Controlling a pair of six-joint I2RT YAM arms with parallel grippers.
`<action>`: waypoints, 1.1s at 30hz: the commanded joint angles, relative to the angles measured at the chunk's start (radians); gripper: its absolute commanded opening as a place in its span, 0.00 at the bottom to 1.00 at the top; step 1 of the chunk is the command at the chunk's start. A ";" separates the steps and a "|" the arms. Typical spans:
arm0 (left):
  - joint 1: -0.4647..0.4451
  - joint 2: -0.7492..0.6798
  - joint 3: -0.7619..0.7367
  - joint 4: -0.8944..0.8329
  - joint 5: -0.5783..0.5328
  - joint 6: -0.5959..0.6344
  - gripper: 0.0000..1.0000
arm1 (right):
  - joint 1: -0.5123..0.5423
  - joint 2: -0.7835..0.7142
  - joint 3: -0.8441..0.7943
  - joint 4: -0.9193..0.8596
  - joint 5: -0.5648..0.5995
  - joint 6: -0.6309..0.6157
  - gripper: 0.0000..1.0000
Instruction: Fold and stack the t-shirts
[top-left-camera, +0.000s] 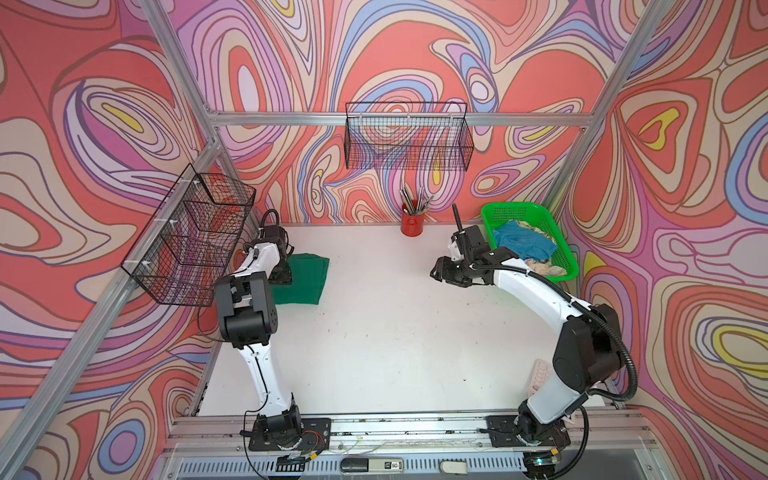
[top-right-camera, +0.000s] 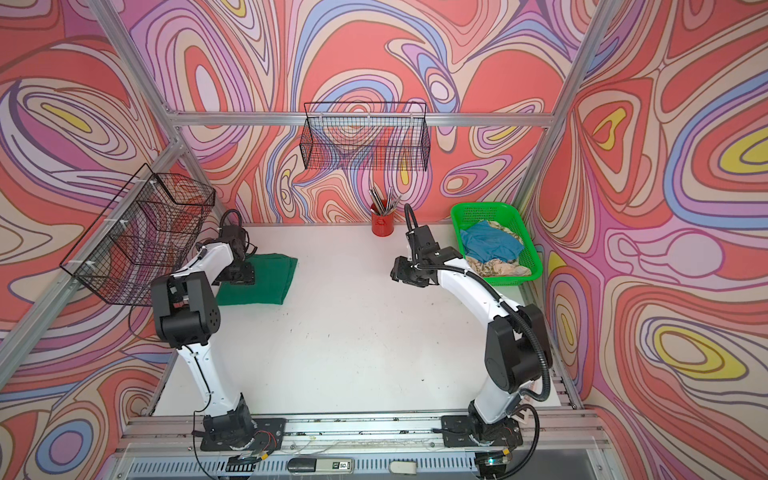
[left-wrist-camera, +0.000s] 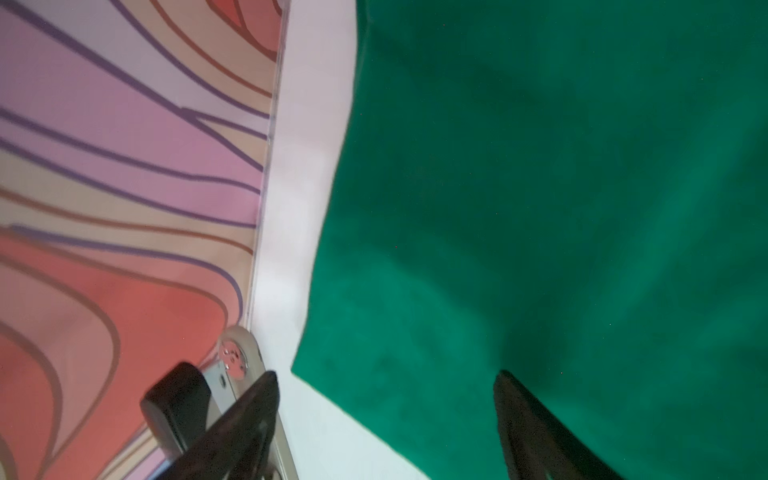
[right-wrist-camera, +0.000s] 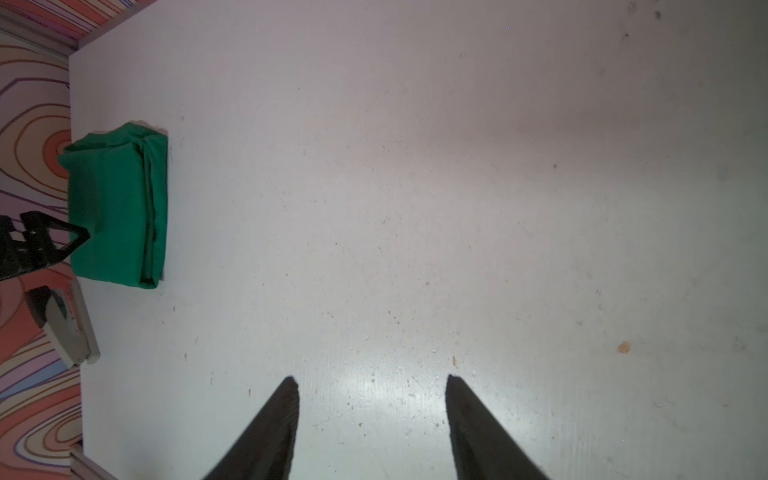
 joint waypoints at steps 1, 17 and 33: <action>-0.077 -0.176 -0.152 0.167 0.083 -0.034 0.87 | -0.019 -0.042 -0.097 0.172 0.067 -0.071 0.63; -0.244 -0.682 -0.798 0.802 0.266 -0.057 0.98 | -0.105 -0.095 -0.445 0.778 0.413 -0.398 0.98; -0.244 -0.626 -1.086 1.294 0.221 -0.031 0.95 | -0.176 -0.081 -0.914 1.568 0.555 -0.557 0.98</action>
